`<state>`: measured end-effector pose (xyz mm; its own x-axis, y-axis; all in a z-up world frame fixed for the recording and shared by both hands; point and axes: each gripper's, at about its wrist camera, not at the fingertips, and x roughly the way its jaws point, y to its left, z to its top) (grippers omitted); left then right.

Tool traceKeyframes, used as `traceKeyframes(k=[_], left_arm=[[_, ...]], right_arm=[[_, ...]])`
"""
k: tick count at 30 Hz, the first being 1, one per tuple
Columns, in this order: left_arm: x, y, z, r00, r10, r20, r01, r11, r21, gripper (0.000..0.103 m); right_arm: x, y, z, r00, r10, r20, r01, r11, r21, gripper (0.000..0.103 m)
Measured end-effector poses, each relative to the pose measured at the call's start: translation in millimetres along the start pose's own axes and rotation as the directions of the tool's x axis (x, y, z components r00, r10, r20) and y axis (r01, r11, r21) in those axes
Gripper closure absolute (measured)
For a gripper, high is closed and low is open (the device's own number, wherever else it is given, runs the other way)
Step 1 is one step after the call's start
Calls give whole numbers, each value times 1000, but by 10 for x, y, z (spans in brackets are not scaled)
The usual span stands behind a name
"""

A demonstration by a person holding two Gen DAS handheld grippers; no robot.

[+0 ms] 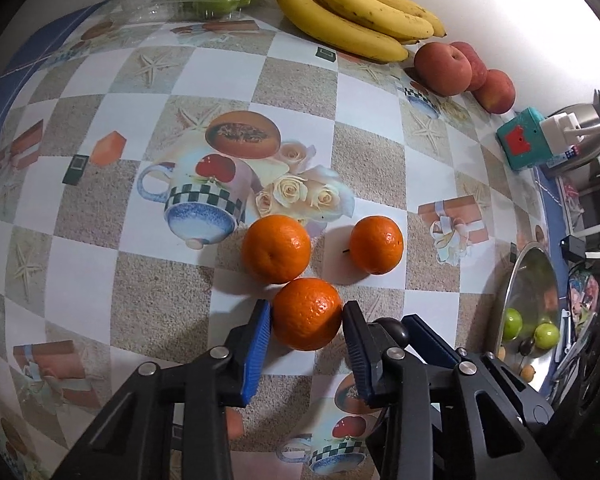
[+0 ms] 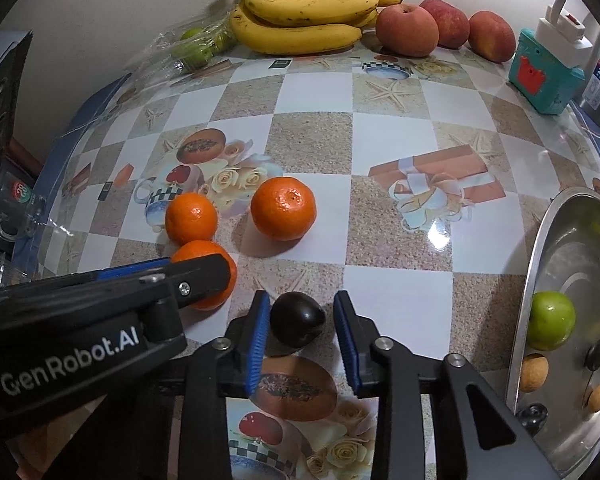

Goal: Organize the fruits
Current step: 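Close the right gripper on the dark plum while the left gripper grasps an orange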

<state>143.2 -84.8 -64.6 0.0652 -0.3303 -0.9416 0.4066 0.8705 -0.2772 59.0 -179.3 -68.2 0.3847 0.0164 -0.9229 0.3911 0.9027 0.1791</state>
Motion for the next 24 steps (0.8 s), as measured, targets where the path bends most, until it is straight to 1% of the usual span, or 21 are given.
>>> traceKeyframes(k=[4,8,14,19,24], left_arm=[[-74,42,-6,1000,-2,15,2,1000,-5,64],[-176,89,9,999,-4,40,5,1000,-13,64],[-332,174,39,997,17,79,-14,999,-32,64],[-380,153,38,996,25,88,-23,999,-27,64],[-434,77,30,995,10,98,-9,1000,-15,64]], right_arm=[[-18,15,-13,1000,5,1,-5,1000,-2,74],[-61,-4,-18,1000,25,6,-26,999,20,74],[-204,-50,0,998,48,28,-50,997,58,74],[-303,-129,4,998,42,41,-45,995,91,74],[-434,-298,8,998,8,56,-15,991,136,74]])
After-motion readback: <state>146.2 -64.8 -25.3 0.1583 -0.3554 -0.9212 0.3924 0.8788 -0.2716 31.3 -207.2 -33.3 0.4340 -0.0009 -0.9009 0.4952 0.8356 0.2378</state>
